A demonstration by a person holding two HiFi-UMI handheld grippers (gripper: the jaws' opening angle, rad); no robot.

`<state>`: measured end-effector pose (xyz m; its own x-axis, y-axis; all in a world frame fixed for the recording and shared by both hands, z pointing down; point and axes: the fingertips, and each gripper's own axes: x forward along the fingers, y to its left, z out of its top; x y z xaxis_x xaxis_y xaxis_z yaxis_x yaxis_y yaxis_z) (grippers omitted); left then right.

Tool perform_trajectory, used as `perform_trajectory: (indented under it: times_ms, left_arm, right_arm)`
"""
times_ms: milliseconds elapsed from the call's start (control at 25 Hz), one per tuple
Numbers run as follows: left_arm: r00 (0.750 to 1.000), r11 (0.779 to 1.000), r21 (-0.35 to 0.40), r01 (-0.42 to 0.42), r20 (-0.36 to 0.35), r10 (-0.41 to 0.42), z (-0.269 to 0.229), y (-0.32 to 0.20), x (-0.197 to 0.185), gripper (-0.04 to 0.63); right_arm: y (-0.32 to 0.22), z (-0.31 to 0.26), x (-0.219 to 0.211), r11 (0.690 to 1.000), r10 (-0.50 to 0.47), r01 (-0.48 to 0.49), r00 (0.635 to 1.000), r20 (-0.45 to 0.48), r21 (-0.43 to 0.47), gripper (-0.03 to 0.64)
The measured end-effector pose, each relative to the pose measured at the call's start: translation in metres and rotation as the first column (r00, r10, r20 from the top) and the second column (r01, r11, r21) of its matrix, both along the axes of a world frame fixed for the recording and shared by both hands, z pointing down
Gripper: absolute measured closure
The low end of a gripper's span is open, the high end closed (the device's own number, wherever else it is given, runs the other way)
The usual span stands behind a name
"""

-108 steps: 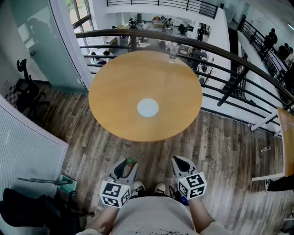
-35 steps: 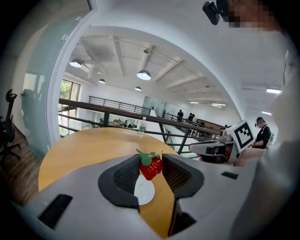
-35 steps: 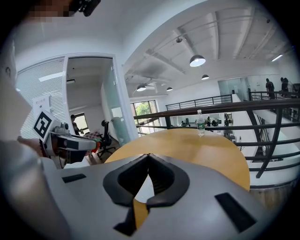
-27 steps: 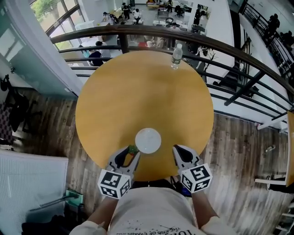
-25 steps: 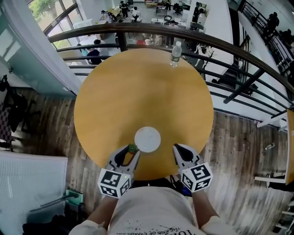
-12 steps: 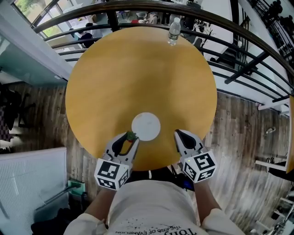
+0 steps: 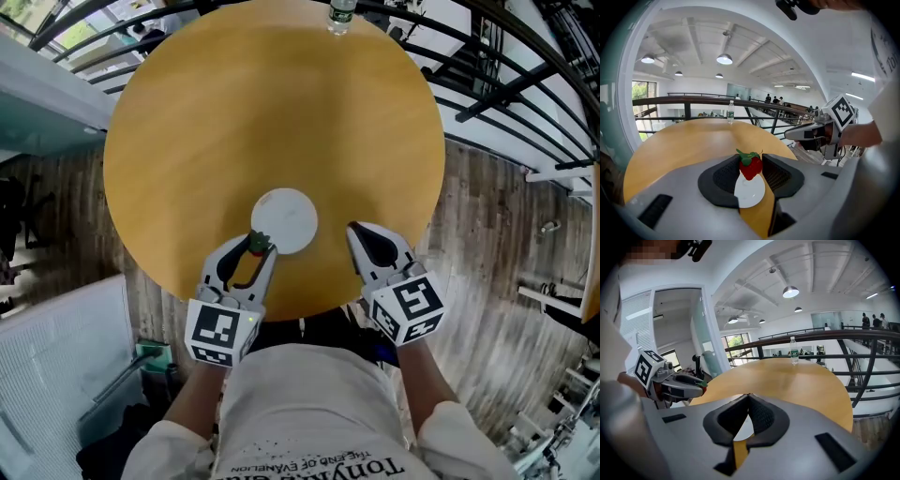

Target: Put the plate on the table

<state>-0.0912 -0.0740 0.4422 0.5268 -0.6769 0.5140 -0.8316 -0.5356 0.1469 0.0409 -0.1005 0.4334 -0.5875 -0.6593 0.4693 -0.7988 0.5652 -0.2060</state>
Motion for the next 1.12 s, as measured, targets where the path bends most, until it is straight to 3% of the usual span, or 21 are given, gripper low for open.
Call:
perform_trajectory:
  times_ms: [960, 1120]
  left_arm:
    - [0.999, 0.992, -0.128, -0.011, 0.049, 0.018, 0.082, -0.025, 0.022, 0.431]
    - [0.996, 0.989, -0.144, -0.017, 0.082, 0.029, 0.102, -0.033, 0.026, 0.431]
  right_arm:
    - [-0.020, 0.046, 0.011, 0.997, -0.005, 0.006, 1.000, 0.015, -0.074, 0.597]
    - [-0.020, 0.053, 0.012, 0.996, -0.007, 0.008, 1.000, 0.015, -0.088, 0.597]
